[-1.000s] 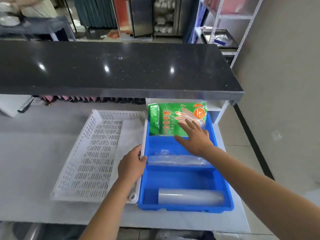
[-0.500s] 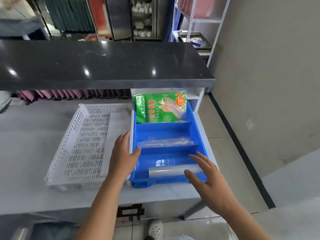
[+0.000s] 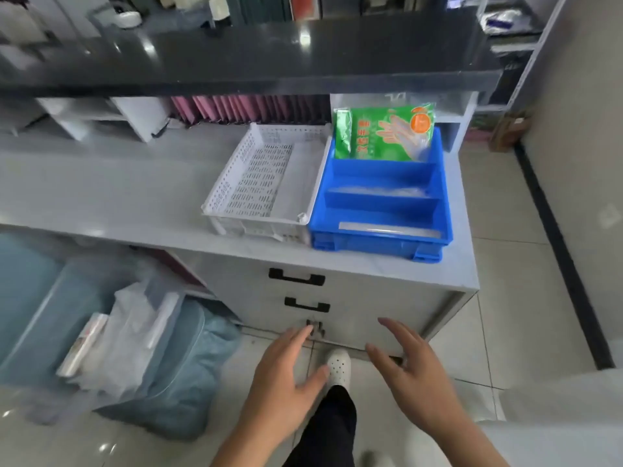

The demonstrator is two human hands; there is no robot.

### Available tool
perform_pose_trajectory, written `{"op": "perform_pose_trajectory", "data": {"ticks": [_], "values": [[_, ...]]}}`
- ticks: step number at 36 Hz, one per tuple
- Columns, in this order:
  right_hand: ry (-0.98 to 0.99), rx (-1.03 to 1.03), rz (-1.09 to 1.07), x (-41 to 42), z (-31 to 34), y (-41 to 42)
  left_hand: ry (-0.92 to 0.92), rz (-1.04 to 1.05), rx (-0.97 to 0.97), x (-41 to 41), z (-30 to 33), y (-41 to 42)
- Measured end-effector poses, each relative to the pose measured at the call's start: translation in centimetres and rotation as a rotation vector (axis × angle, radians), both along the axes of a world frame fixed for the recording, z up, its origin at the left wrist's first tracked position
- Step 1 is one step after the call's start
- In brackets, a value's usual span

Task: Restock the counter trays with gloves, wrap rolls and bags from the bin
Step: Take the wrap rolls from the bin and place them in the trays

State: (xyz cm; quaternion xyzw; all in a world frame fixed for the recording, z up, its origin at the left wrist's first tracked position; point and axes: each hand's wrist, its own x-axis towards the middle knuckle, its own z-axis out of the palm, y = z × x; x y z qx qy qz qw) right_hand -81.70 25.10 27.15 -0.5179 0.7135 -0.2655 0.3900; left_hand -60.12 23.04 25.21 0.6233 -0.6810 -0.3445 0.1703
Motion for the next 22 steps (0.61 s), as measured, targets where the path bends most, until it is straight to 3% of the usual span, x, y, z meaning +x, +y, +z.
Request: {"op": "perform_pose_trajectory", "data": {"ticks": [7,16,22], "values": [[-0.067,0.012,0.174,5.4,0.8,3.1,-0.033,0.161,0.162,6.4,0.7,8.3],[0.011,-0.018,0.239,11.5,1.6,4.4,0.032,0.170,0.122,12.4,1.1,8.3],[0.072,0.048,0.279,19.2,1.9,3.8,0.117,0.194,0.118,21.2,1.1,9.3]]}}
